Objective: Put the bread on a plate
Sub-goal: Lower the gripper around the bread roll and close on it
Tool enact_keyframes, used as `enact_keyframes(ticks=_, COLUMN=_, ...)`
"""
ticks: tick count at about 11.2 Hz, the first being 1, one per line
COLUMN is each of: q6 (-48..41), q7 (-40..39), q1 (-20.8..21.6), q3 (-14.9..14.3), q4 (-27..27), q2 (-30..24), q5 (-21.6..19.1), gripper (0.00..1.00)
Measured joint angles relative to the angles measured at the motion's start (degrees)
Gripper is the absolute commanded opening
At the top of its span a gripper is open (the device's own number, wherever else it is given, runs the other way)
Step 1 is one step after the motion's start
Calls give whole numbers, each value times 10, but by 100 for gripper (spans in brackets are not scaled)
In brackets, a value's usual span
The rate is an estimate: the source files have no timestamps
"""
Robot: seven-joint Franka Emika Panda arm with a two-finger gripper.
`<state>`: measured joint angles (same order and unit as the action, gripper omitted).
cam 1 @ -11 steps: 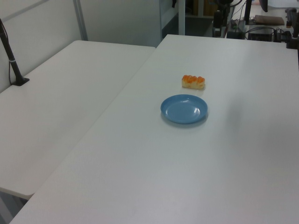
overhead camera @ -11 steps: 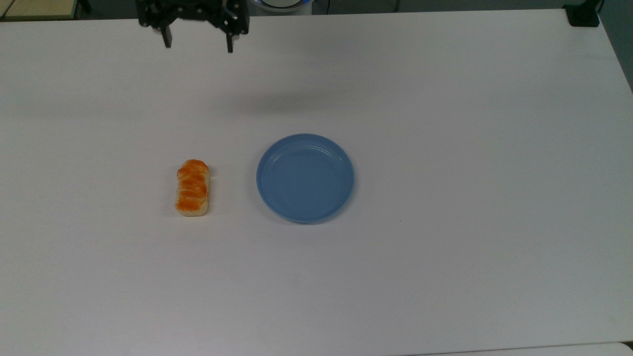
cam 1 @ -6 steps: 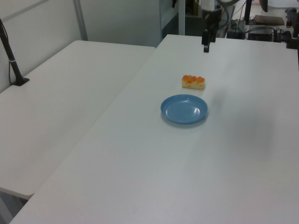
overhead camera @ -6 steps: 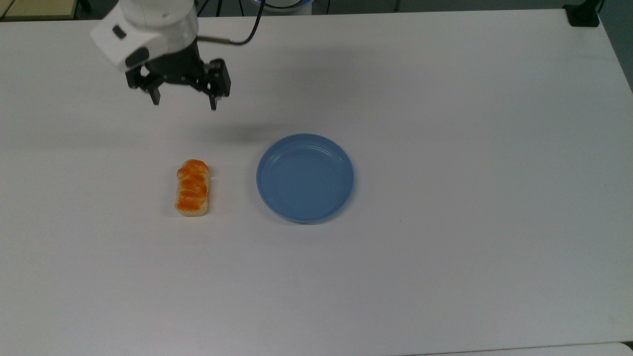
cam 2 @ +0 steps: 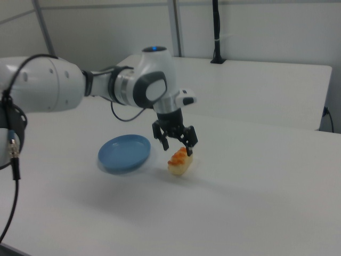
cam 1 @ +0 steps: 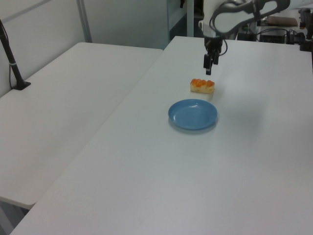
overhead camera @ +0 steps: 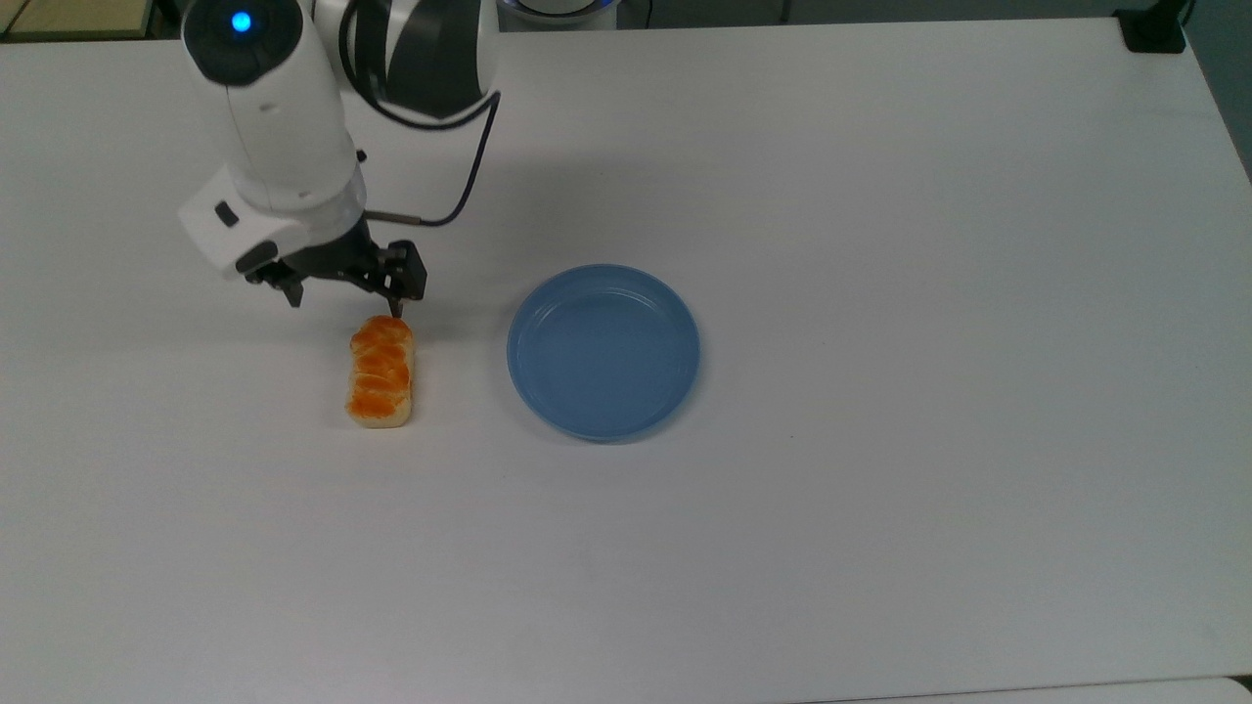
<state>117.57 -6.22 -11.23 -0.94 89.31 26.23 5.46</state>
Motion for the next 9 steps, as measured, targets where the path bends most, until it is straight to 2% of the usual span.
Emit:
enact_keyframes(ticks=6, q6=89, q7=0, q1=2, q3=3, q4=-1, q2=69, q5=1, gripper=100)
enact_keyframes(ticks=7, q6=96, q7=1, q1=3, q3=4, q4=-2, q2=76, q5=1, gripper=95)
enact_keyframes(ticks=9, q6=97, q7=2, q1=3, q3=7, q4=-3, q2=78, q5=1, gripper=59)
